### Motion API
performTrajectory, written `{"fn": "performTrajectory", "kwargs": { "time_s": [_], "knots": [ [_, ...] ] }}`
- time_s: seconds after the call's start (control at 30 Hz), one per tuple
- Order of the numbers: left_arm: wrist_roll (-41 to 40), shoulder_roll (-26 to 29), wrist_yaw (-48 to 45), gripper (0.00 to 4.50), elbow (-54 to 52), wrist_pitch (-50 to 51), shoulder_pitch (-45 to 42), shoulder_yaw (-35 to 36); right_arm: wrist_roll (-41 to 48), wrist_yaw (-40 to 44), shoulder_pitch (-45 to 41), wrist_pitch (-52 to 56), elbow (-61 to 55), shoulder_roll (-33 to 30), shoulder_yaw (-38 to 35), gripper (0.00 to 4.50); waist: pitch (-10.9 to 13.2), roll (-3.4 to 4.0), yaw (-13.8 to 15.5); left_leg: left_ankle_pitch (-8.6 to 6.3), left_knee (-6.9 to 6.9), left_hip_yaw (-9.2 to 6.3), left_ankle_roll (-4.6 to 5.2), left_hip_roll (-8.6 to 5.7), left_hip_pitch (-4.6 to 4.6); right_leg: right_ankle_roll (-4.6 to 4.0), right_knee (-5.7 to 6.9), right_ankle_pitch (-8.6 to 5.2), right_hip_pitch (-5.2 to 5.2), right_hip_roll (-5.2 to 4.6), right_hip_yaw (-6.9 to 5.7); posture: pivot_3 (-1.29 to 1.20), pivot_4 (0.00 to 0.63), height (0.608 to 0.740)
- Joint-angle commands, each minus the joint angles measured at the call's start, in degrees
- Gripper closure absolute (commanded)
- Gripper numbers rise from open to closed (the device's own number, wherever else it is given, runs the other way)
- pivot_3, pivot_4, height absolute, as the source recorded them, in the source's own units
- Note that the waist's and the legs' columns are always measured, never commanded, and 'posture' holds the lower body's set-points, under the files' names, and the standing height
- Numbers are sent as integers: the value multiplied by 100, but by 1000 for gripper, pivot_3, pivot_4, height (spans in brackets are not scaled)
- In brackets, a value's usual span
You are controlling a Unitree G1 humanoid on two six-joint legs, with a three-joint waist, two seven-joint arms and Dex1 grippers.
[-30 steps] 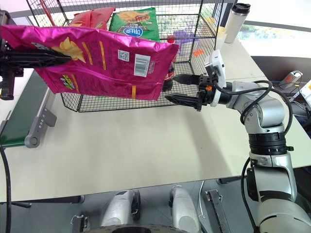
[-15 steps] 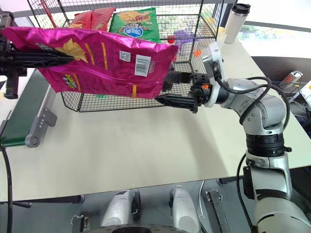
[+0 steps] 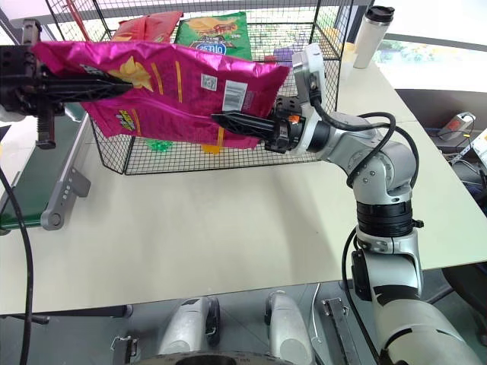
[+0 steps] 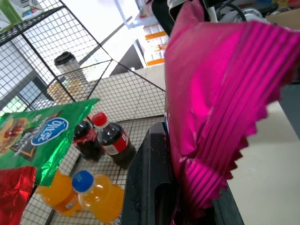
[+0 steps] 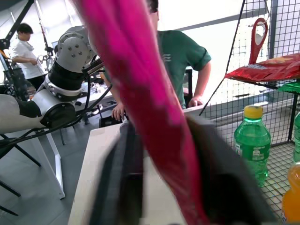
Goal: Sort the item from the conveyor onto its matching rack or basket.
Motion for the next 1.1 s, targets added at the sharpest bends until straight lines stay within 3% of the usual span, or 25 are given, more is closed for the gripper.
{"fn": "performTrajectory", "kwargs": {
  "time_s": [0.03, 0.23, 0.27, 0.33, 0.57, 0.77, 1.1],
  "knots": [
    [5, 37, 22, 4500, -21, -79, -124, 140, 50, 34, -79, -83, -173, -53, -56, 4472, 0, 0, -3, 0, 0, 0, 0, 0, 0, 0, 0, 0, 0, 0, 0, 0, 150, 740],
    [-68, 12, 175, 4500, 4, 120, 0, 214, -61, 46, -65, -239, -201, -117, -66, 4472, 0, 0, 2, 0, 0, 0, 0, 0, 0, 0, 0, 0, 0, 0, 0, 0, 150, 740],
    [-92, 27, 179, 3874, 10, 173, 52, 235, -76, 56, -55, -248, -211, -136, -67, 4500, 0, 0, 4, 0, 0, 0, 0, 0, 0, 0, 0, 0, 0, 0, 0, 0, 150, 740],
    [-230, 24, 192, 3178, 8, 327, 175, 332, -108, 58, -34, -266, -228, -174, -71, 4500, 0, 0, 0, 0, 0, 0, 0, 0, -1, 0, -1, 0, 0, 0, 1, 0, 150, 740],
    [-19, -186, 826, 57, 290, 197, 484, 589, -156, -1, 73, -322, -321, -391, -167, 4500, 0, 0, 12, 0, 1, 0, 0, 0, 0, 0, -1, 0, 0, 0, 0, 0, 150, 740],
    [82, -234, 1185, 57, 490, 75, 872, 959, -70, -515, 474, -146, -856, -920, -686, 4500, 0, 0, 15, 0, -2, 0, 0, 0, -2, 1, -3, 0, -1, -1, 0, 0, 150, 740],
    [-580, -804, 1688, 57, -116, 576, 1490, 1189, 352, -1474, 715, 119, -1660, -2266, -2352, 4500, -1, -2, 20, 0, -2, 0, 0, -1, 1, -1, -7, -1, 3, -4, 0, 0, 150, 740]
  ]
}}
